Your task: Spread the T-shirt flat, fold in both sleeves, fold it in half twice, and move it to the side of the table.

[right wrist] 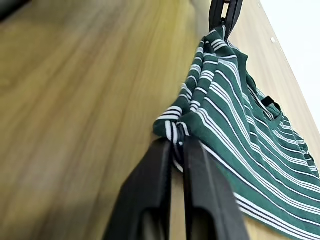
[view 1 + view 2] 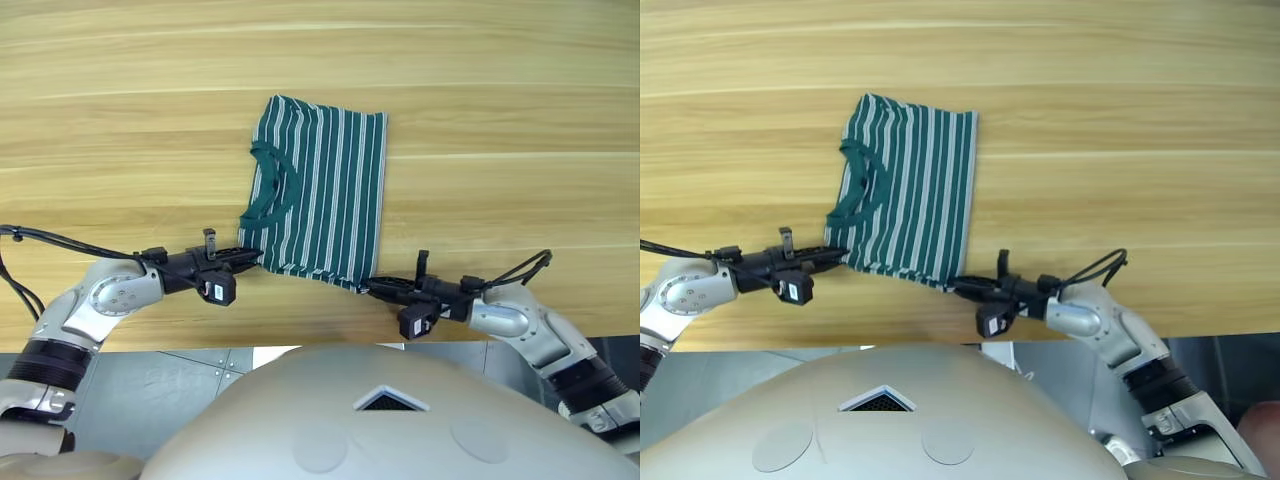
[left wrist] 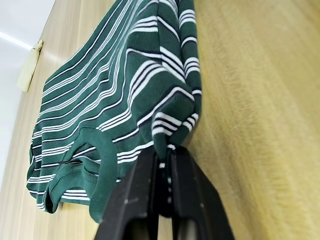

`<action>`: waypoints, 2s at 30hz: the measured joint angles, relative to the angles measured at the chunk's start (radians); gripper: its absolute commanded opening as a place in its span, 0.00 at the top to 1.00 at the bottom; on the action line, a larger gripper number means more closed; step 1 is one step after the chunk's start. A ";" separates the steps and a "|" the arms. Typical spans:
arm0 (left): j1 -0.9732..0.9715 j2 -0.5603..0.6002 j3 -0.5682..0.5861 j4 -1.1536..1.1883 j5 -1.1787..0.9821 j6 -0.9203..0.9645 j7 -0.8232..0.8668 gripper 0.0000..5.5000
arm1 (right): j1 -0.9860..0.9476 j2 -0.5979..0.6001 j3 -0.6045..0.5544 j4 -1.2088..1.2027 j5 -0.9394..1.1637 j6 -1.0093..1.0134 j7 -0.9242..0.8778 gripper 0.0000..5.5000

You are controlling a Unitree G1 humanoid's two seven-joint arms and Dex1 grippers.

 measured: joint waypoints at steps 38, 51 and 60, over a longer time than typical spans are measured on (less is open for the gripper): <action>0.030 -0.294 0.151 -0.188 -0.270 0.377 0.155 0.98 | -0.258 0.187 -0.224 -0.025 0.266 0.236 -0.048 1.00; -0.305 -0.383 0.114 0.151 -0.172 0.364 0.160 0.98 | -0.543 0.343 -0.189 0.358 0.126 0.291 -0.175 1.00; -0.418 -0.394 0.113 0.338 -0.162 0.350 0.154 0.88 | -0.574 0.356 -0.150 0.459 0.078 0.274 -0.196 0.85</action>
